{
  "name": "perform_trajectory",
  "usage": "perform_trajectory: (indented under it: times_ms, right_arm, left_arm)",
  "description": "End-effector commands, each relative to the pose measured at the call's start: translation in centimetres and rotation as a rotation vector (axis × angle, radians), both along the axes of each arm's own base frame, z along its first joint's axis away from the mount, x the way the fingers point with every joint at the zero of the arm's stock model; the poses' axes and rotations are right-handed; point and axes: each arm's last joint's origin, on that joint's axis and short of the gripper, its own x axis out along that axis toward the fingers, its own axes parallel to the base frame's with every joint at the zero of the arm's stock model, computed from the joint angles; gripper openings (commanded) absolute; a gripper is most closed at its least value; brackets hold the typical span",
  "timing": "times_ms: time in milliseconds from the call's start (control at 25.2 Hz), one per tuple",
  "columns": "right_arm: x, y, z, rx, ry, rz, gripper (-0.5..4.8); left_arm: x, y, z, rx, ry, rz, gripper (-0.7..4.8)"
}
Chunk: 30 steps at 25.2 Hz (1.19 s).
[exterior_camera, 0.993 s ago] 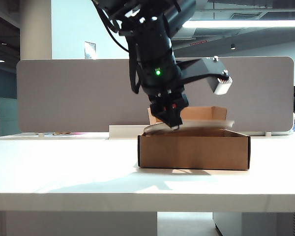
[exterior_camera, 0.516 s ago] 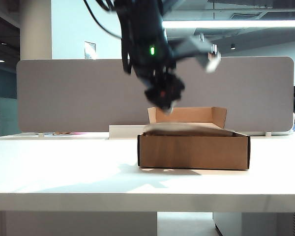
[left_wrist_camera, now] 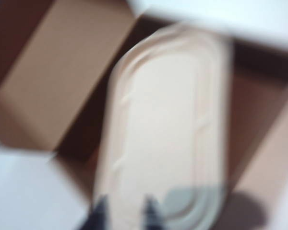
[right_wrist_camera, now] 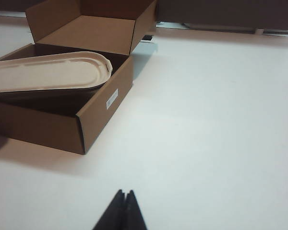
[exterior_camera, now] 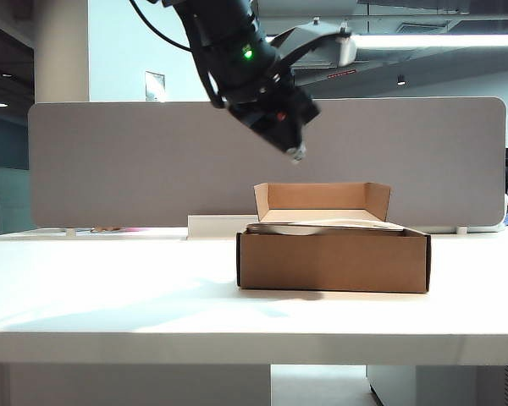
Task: Pick up the lid and place it into the paper box.
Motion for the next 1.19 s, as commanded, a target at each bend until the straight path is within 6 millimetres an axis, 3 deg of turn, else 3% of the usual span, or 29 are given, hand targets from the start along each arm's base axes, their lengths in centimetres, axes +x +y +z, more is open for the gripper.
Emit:
perform_trajectory:
  times_ms: [40, 636, 1192]
  right_arm:
    - [0.0, 0.0, 0.0, 0.003, -0.014, 0.000, -0.01]
    - [0.0, 0.0, 0.0, 0.003, -0.013, 0.000, -0.01]
    - [0.0, 0.0, -0.1, 0.003, -0.009, 0.000, -0.01]
  left_arm:
    - [1.0, -0.2, -0.1, -0.141, 0.025, 0.027, 0.69]
    - [3.1, 0.5, -5.5, -0.057, 0.249, 0.076, 0.34]
    - [4.2, 0.9, -8.9, -0.045, 0.369, 0.121, 0.33]
